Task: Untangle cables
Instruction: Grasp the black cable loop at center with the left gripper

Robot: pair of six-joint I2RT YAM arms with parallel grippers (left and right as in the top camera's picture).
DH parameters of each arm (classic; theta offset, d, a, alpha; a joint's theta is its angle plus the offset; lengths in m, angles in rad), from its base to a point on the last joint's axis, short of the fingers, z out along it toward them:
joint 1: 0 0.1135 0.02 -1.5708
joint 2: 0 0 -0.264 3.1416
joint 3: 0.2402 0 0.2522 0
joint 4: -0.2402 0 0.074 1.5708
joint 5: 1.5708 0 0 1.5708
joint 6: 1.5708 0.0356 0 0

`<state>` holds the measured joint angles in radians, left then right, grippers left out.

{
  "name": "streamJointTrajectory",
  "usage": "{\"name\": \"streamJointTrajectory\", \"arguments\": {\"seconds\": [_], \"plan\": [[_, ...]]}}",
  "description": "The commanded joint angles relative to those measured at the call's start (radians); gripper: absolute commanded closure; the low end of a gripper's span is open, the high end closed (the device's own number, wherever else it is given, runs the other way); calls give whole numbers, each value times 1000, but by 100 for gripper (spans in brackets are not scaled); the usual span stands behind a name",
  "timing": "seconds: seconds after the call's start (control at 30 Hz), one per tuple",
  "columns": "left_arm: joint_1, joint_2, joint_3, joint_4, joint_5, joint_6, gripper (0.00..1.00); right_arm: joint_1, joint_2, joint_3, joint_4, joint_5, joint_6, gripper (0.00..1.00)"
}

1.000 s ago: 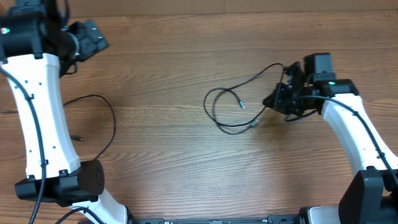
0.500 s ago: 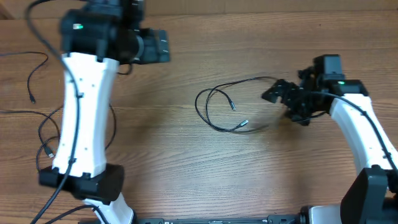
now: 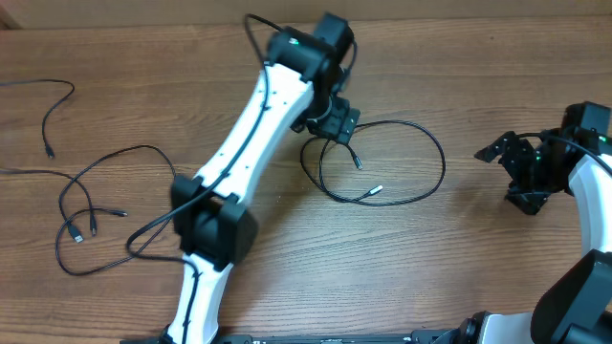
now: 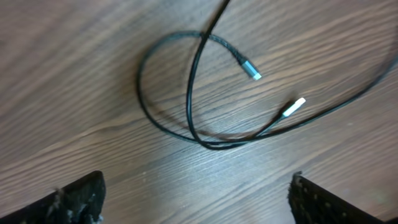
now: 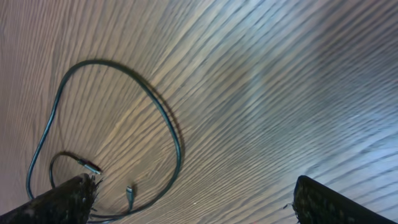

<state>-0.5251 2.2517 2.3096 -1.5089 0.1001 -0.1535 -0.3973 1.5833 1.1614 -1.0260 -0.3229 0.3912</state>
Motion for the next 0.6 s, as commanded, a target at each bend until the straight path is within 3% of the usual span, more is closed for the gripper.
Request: {"name": "streamJointTrajectory", "arguments": {"seconds": [0.0, 0.17, 0.4, 0.57], "plan": [[-1, 68, -5, -6, 10, 23, 11, -10, 3, 32, -3, 16, -33, 0], [8, 108, -9, -5, -11, -31, 9, -10, 3, 32, -1, 16, -33, 0], [23, 112, -105, 3, -90, -221, 7, -9, 3, 32, -1, 16, -41, 0], [20, 112, -236, 90, -33, -255, 14, -9, 3, 32, 2, 16, -48, 0]]}}
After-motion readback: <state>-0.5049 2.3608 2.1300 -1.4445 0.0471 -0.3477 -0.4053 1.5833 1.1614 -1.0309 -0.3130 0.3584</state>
